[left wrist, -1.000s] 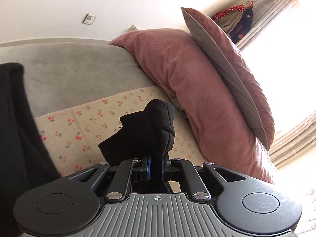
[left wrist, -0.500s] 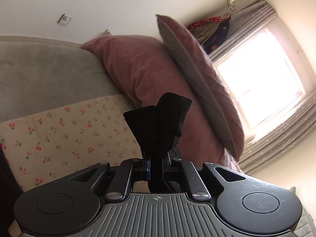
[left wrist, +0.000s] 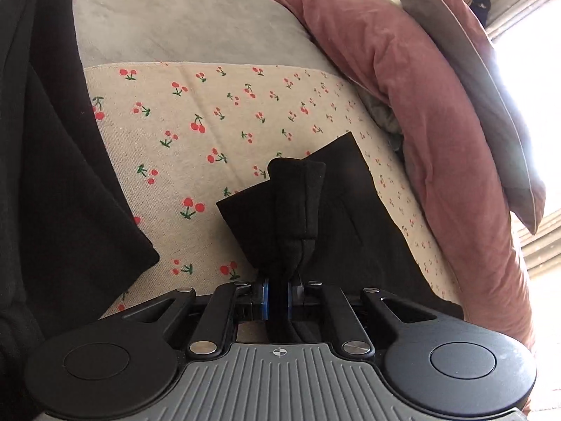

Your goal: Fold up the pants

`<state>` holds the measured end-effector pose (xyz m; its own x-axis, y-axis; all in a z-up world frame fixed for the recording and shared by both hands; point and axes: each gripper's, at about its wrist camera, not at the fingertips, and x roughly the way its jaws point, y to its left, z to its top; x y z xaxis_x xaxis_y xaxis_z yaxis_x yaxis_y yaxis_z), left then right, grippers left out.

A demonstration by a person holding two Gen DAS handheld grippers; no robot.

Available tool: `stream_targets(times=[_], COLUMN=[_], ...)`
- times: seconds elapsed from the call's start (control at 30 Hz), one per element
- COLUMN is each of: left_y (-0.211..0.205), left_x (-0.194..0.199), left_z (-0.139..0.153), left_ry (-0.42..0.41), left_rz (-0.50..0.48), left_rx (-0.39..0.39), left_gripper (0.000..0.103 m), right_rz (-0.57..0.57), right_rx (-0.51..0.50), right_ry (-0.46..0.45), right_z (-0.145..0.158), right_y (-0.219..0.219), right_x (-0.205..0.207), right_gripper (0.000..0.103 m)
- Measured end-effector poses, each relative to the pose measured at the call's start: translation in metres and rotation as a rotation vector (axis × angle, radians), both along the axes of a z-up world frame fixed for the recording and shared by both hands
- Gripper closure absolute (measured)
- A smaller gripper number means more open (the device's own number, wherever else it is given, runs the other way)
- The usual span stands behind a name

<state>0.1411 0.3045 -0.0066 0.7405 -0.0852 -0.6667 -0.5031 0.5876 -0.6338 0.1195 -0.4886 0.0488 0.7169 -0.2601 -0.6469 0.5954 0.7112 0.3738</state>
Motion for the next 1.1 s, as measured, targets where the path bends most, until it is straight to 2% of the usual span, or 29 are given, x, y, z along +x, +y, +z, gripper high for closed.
stream_targets(times=[0.07,0.13,0.23,0.3,0.37,0.43,0.47,0.5,0.57,0.67,0.8,0.83,0.9,0.93,1.0,1.07,1.1], left_y=[0.004,0.001,-0.002,-0.003,-0.007,-0.009,-0.008,-0.006,0.001,0.008,0.004,-0.002,-0.021,-0.032,-0.060,-0.090,-0.108], left_x=[-0.007,-0.009,-0.001,0.000,0.001,0.005,0.005,0.003,-0.002,-0.012,-0.017,-0.015,-0.004,0.003,0.018,0.037,0.048], left_z=[0.007,0.011,0.001,-0.002,0.008,0.016,0.019,0.024,0.031,0.047,0.068,0.072,0.078,0.080,0.084,0.086,0.084], left_ry=[-0.023,-0.024,0.034,0.042,0.044,0.042,0.049,0.059,0.048,0.037,-0.014,-0.031,-0.061,-0.072,-0.091,-0.126,-0.140], left_rz=[0.009,0.004,0.014,0.010,-0.022,-0.052,-0.062,-0.055,-0.020,0.061,0.088,0.067,-0.042,-0.081,-0.176,-0.292,-0.357], left_rx=[-0.017,0.012,0.029,0.046,0.102,0.143,0.145,0.138,0.136,0.214,0.311,0.332,0.383,0.407,0.458,0.476,0.479], left_gripper=[0.096,0.096,0.095,0.091,0.086,0.080,0.075,0.072,0.066,0.062,0.061,0.060,0.051,0.051,0.051,0.051,0.051], right_rz=[-0.018,-0.032,-0.017,-0.014,-0.008,0.012,0.023,0.025,-0.010,-0.029,-0.073,-0.072,-0.073,-0.075,-0.078,-0.072,-0.064], right_rx=[0.037,0.088,0.065,0.070,0.071,0.078,0.093,0.118,0.130,0.120,0.082,0.098,0.153,0.173,0.200,0.216,0.210], right_ry=[0.015,-0.024,-0.031,0.026,0.079,0.063,0.054,0.037,0.018,0.004,-0.051,-0.076,-0.102,-0.105,-0.100,-0.113,-0.117], right_z=[-0.008,-0.009,-0.006,-0.019,-0.037,-0.044,-0.044,-0.042,-0.038,-0.034,-0.026,-0.027,-0.033,-0.037,-0.045,-0.046,-0.045], right_y=[-0.003,-0.009,-0.010,-0.011,-0.013,-0.016,-0.019,-0.023,-0.031,-0.039,-0.046,-0.050,-0.056,-0.058,-0.064,-0.068,-0.068], right_x=[-0.001,-0.009,-0.007,-0.003,-0.001,-0.004,-0.006,-0.009,-0.015,-0.018,-0.022,-0.021,-0.019,-0.018,-0.012,-0.008,-0.006], right_gripper=[0.103,0.103,0.103,0.103,0.101,0.099,0.093,0.086,0.081,0.081,0.080,0.078,0.065,0.064,0.063,0.064,0.068])
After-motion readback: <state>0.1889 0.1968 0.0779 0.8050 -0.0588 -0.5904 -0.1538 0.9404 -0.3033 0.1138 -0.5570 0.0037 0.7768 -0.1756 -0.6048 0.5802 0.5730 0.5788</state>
